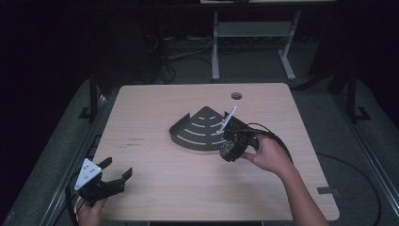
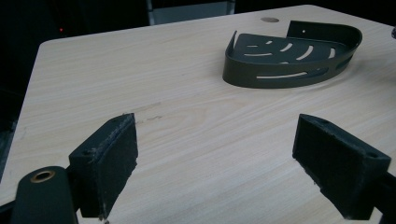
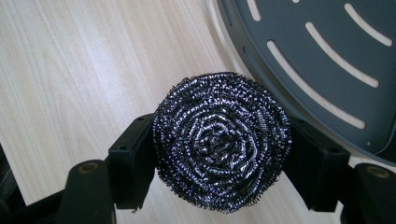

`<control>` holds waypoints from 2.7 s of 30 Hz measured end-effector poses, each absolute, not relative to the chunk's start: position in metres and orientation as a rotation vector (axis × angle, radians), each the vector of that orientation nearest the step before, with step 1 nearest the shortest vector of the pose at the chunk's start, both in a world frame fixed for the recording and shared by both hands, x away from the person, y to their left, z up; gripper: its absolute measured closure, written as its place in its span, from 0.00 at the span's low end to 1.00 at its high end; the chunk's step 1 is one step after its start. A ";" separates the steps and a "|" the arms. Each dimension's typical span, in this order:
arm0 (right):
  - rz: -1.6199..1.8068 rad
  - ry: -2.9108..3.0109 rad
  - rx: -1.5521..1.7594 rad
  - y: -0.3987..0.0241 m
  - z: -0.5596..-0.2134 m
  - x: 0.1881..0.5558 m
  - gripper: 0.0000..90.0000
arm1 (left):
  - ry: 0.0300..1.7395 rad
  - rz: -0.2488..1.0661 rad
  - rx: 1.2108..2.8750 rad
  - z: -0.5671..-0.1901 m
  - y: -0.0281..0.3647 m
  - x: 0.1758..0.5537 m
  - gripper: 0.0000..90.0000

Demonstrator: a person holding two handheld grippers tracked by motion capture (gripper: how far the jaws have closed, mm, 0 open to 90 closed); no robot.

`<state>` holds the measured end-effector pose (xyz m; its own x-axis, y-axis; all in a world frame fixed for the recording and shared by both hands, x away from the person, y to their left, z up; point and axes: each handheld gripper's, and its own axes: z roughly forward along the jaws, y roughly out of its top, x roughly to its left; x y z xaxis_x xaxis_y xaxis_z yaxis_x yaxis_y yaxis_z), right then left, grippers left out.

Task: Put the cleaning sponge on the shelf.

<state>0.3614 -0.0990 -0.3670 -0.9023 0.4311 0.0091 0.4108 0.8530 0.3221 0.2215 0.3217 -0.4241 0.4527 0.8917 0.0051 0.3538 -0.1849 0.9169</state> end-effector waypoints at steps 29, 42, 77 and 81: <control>0.487 2.978 0.660 -0.080 -0.350 0.390 0.34 | 1.073 0.709 1.745 -0.424 0.323 0.221 0.15; 0.475 2.991 0.693 -0.077 -0.349 0.407 0.34 | 1.072 0.713 1.750 -0.423 0.323 0.221 0.15; 0.419 3.010 0.776 -0.053 -0.363 0.457 0.34 | 1.072 0.707 1.746 -0.423 0.324 0.221 0.15; 0.413 3.014 0.789 -0.049 -0.368 0.459 0.34 | 1.069 0.708 1.743 -0.423 0.323 0.221 0.15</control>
